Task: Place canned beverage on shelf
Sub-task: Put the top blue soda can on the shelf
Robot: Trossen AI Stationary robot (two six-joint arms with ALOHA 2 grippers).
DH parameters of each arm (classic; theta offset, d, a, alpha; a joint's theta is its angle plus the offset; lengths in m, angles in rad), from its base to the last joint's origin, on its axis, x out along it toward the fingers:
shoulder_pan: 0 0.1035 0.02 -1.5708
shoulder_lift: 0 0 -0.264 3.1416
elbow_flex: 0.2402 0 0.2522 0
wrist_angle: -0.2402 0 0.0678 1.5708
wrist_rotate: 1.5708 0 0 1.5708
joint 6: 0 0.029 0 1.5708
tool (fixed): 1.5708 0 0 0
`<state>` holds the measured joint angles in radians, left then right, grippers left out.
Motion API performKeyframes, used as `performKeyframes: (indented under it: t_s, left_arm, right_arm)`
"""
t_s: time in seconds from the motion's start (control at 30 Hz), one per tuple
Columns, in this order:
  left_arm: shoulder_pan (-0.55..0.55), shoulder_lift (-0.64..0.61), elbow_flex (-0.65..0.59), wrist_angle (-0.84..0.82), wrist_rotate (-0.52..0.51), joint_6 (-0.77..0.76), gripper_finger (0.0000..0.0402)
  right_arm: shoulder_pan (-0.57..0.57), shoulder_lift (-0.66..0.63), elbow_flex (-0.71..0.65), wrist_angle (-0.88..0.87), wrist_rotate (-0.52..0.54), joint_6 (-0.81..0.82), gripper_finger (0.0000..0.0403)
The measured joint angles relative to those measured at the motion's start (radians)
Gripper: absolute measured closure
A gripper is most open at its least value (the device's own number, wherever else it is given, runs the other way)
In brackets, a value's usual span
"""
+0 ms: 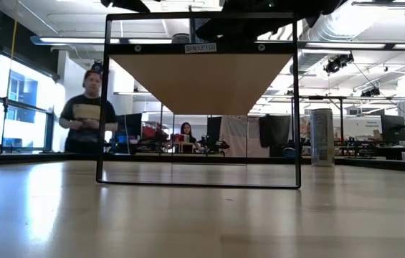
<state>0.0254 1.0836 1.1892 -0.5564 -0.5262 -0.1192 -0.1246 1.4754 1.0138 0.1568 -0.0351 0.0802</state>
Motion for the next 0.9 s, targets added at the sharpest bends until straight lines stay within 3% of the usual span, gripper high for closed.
performKeyframes:
  t_s: [0.63, 0.9]
  left_arm:
    - [0.000, -0.003, 0.000, 0.000, 0.000, 0.000, 0.0106]
    - [0.000, -0.003, 0.000, 0.000, 0.000, 0.000, 0.0106]
  right_arm:
    - [0.000, -0.002, 0.000, -0.023, 0.000, -0.052, 0.0154]
    - [0.001, -0.002, 0.000, -0.064, 0.060, -0.054, 0.0065]
